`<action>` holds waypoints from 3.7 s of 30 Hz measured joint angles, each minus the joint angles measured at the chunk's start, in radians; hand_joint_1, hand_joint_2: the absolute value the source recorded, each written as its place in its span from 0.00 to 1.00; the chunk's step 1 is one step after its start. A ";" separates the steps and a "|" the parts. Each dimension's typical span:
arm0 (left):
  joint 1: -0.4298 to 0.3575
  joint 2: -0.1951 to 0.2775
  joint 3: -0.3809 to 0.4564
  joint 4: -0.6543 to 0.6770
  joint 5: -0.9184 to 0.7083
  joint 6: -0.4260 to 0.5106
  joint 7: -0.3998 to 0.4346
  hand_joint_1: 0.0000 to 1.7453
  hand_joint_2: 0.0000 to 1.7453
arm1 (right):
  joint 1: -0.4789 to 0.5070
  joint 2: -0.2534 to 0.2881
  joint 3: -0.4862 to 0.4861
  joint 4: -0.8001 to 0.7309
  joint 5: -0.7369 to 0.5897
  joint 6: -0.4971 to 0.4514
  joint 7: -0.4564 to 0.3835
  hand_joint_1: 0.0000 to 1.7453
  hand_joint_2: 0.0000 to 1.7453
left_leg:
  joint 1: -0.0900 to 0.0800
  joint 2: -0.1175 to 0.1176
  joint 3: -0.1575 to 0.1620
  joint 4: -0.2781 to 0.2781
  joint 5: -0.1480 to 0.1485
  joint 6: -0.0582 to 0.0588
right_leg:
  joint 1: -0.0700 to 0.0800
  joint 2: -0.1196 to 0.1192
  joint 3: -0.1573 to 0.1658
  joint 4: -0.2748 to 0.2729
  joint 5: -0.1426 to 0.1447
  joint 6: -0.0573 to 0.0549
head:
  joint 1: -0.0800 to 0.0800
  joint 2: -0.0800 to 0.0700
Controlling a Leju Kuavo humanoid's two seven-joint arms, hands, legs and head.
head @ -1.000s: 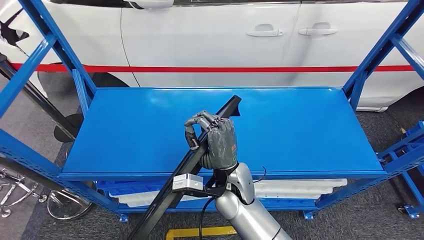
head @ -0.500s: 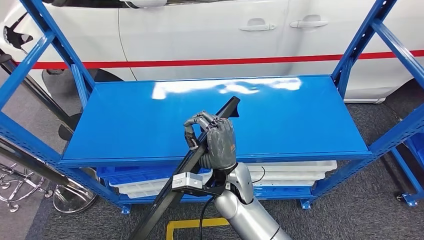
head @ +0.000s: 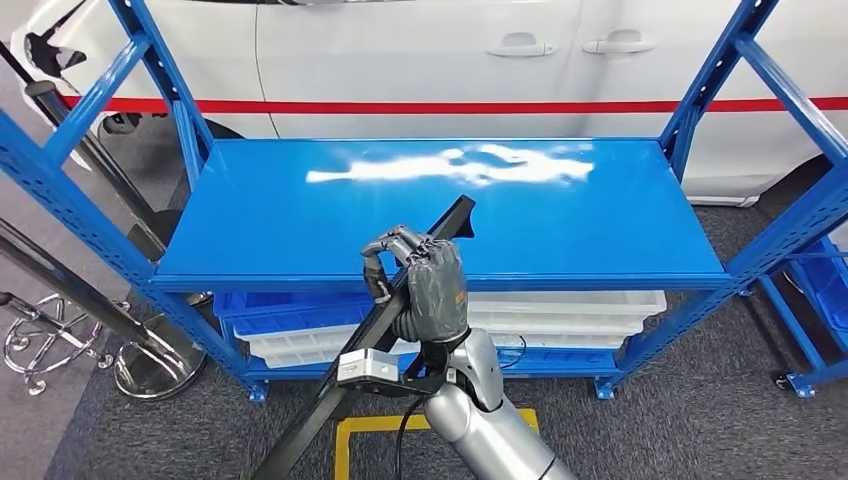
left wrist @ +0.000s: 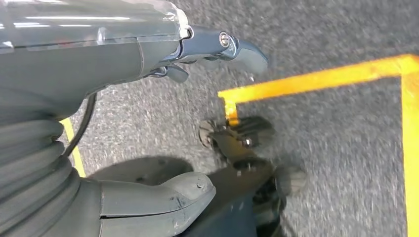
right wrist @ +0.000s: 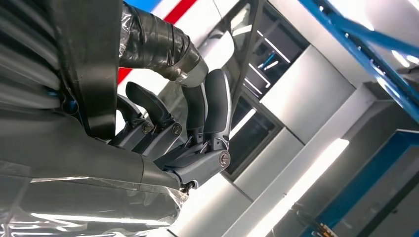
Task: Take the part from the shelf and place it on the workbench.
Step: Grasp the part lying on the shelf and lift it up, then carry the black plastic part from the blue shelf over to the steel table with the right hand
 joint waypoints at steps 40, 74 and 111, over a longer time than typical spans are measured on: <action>-0.014 -0.018 0.005 0.000 -0.073 -0.019 0.047 0.00 1.00 | -0.111 0.003 0.001 0.033 0.151 0.000 0.124 1.00 1.00 | -0.006 0.004 -0.124 0.023 0.089 -0.025 | 0.003 0.002 0.184 -0.069 -0.046 -0.011 | -0.002 0.000; -0.050 -0.027 -0.066 0.000 -0.181 -0.032 0.107 0.00 1.00 | -0.238 -0.008 -0.112 0.212 0.352 -0.001 0.177 1.00 1.00 | -0.001 0.001 -0.114 0.031 0.078 -0.052 | 0.000 0.001 0.146 -0.086 -0.017 -0.028 | -0.003 0.000; -0.036 -0.043 -0.064 0.000 -0.168 0.030 0.077 0.00 1.00 | 0.027 0.037 -0.098 0.039 0.237 -0.001 0.026 1.00 1.00 | 0.006 0.000 -0.203 0.303 -0.116 -0.081 | 0.000 -0.010 0.115 -0.103 0.022 -0.063 | -0.003 0.000</action>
